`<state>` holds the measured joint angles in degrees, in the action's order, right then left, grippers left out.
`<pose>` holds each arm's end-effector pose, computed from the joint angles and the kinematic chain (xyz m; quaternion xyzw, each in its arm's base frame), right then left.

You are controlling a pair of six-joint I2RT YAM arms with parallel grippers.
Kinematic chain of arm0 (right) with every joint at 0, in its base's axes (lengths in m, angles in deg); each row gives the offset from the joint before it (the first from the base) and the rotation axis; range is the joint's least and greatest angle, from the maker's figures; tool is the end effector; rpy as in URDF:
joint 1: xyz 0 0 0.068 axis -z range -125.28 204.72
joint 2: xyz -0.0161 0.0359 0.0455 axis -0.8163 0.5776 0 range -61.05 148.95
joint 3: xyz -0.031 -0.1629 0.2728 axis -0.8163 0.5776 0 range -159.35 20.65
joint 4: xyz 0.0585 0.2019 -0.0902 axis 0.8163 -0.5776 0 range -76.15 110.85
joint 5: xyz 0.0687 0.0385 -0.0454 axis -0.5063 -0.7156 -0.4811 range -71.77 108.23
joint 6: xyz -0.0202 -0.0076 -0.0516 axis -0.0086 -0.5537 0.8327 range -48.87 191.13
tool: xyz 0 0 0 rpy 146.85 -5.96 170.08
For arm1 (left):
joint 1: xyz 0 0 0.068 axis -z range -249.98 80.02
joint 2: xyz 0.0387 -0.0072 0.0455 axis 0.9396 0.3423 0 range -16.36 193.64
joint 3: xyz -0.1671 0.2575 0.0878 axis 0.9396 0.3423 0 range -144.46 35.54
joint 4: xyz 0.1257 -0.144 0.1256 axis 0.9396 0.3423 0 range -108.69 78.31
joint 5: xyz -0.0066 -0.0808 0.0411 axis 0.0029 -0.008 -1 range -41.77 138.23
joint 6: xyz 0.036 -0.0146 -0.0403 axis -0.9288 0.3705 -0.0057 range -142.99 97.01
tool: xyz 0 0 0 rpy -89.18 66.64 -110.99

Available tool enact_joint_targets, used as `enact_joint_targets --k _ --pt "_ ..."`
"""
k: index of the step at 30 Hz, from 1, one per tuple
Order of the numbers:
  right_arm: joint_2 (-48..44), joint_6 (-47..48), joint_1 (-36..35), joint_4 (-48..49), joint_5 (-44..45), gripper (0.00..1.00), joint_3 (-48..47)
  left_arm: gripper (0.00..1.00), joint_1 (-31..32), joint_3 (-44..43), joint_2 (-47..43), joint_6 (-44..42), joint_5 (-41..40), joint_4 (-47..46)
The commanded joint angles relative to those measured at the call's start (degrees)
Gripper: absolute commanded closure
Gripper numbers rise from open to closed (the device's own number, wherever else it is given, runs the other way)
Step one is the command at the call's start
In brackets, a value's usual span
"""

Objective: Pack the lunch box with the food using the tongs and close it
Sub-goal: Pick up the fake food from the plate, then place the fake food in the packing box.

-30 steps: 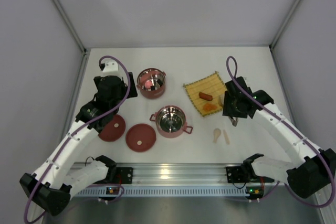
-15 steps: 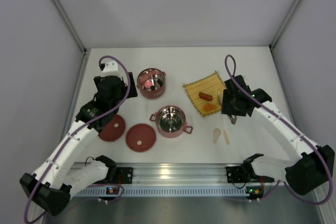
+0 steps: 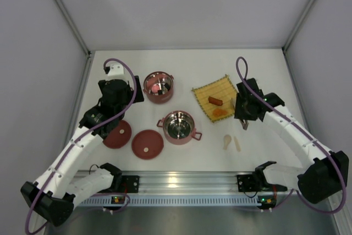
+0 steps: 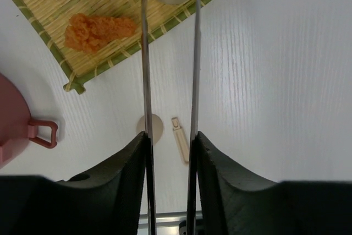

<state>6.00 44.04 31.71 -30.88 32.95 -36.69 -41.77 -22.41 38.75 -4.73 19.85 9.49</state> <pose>0.1589 0.0570 0.3266 0.0658 0.9594 -0.0089 0.2742 0.1371 -0.0527 0.3933 -0.0596 0.8275 -0.0142 0.5581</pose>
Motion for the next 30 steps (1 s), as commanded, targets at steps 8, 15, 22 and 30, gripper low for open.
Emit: enact_joint_targets --k 8,15,22,30 --pt "0.2 1.3 1.2 3.0 -0.7 0.87 -2.1 0.01 -0.1 -1.0 -0.4 -0.1 -0.8 -1.1" --pt "0.1 2.8 1.2 -0.6 -0.7 0.94 -11.5 0.01 0.0 -1.0 -0.3 -0.1 -0.8 -1.2" --pt "4.9 3.3 -0.4 -1.7 -4.5 0.95 -22.7 0.01 0.0 -1.0 -0.1 -0.1 -1.2 -1.1" --pt "18.5 0.7 -13.5 0.1 -4.8 0.95 -38.3 0.01 -0.1 -1.0 0.0 -0.1 -1.5 -1.0"
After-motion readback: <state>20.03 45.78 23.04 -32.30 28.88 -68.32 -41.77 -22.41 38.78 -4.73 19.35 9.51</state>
